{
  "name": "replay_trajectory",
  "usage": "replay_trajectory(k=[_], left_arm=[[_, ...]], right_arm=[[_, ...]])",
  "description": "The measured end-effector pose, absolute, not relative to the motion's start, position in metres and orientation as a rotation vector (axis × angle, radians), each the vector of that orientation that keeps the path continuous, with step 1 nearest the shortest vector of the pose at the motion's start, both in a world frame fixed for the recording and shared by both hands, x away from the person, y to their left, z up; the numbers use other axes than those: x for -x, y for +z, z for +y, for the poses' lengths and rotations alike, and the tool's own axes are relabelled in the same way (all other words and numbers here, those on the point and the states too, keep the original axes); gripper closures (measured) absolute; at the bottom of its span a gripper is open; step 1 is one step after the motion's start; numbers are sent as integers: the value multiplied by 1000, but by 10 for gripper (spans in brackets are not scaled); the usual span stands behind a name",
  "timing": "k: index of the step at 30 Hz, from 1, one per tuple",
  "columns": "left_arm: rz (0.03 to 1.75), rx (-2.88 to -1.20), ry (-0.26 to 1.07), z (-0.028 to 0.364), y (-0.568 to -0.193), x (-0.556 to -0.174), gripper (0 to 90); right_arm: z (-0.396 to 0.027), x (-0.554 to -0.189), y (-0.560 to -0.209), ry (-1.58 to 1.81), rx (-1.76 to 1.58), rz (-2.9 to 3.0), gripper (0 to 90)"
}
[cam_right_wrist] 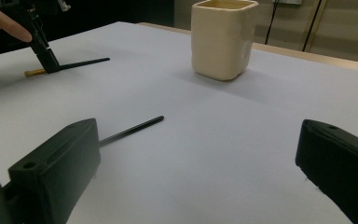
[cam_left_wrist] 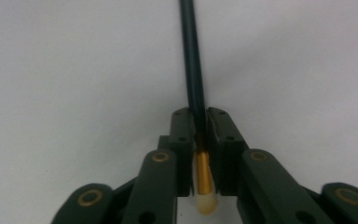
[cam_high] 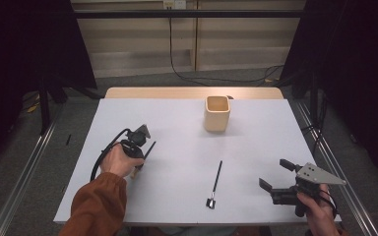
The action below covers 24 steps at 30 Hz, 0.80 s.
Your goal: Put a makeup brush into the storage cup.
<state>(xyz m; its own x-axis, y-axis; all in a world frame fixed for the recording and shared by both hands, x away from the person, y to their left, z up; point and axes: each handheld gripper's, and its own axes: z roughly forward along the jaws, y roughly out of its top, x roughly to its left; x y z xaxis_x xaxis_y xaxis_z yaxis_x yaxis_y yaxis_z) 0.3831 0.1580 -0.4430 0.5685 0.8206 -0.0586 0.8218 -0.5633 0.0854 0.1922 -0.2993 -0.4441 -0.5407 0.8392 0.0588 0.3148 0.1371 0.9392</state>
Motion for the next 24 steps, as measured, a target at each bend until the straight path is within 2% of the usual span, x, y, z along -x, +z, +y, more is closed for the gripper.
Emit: replay_trajectory(k=[9, 14, 24], left_arm=[[1406, -2675, -59, 162, -442, -386, 846], [1412, -2657, -37, 166, -439, -386, 847], [1344, -2535, -79, 176, -426, -381, 846]], right_arm=[[-299, -193, -445, 1402, -1108, 1934, 0], [-299, -193, -445, 1398, -1111, 1935, 0], [-299, -192, -445, 1396, -1112, 1936, 0]])
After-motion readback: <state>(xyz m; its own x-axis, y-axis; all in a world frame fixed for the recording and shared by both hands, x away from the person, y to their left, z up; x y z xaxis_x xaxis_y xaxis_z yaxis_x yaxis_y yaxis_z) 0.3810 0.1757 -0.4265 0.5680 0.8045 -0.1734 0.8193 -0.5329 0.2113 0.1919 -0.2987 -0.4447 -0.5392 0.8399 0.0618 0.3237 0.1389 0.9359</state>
